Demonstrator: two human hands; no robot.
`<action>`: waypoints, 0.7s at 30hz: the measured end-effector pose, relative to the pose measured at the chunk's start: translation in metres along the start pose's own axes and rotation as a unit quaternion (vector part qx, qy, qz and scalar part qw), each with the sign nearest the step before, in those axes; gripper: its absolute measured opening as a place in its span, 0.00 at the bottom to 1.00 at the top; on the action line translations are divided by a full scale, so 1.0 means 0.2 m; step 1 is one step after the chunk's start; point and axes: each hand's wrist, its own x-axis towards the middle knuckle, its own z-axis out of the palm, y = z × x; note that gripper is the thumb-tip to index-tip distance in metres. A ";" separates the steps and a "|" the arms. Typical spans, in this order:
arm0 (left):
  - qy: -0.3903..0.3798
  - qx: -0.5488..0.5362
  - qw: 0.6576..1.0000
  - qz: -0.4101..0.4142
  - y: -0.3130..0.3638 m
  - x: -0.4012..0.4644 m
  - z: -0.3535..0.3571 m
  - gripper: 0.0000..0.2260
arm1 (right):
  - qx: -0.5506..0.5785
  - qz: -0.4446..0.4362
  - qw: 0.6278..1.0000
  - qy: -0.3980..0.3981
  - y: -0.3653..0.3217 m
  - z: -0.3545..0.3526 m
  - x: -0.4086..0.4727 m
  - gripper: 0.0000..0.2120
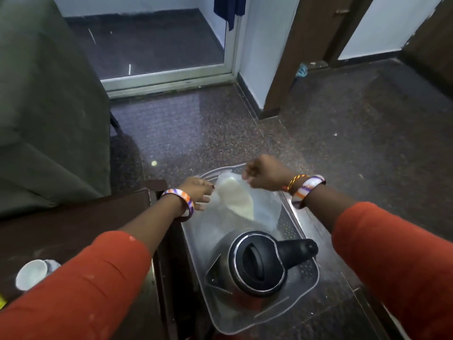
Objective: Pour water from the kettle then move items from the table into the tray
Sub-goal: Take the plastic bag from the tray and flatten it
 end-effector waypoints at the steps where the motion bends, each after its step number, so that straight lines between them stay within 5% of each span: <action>1: 0.008 -0.042 0.999 -0.001 0.01 -0.04 -0.04 0.06 | 0.000 -0.015 1.000 0.010 -0.07 -0.04 -0.01 0.14; 3: 0.016 -0.133 0.991 -0.014 0.01 -0.13 -0.13 0.08 | -0.028 -0.045 0.998 0.020 -0.24 -0.12 -0.04 0.17; 9: 0.010 -0.370 0.924 -0.097 -0.10 -0.41 -0.50 0.36 | -0.101 -0.137 0.984 0.042 -0.85 -0.21 -0.17 0.14; 13: -0.047 -0.439 0.891 -0.101 -0.24 -0.62 -0.72 0.43 | -0.097 -0.177 0.978 0.056 -1.24 -0.16 -0.29 0.13; 17: -0.049 -0.460 0.886 -0.032 -0.36 -0.80 -0.87 0.33 | -0.070 -0.230 0.969 0.062 -1.55 -0.08 -0.42 0.10; 21: 0.049 -0.444 0.894 0.046 -0.47 -0.99 -1.02 0.14 | -0.069 -0.250 0.965 0.030 -1.72 0.04 -0.53 0.10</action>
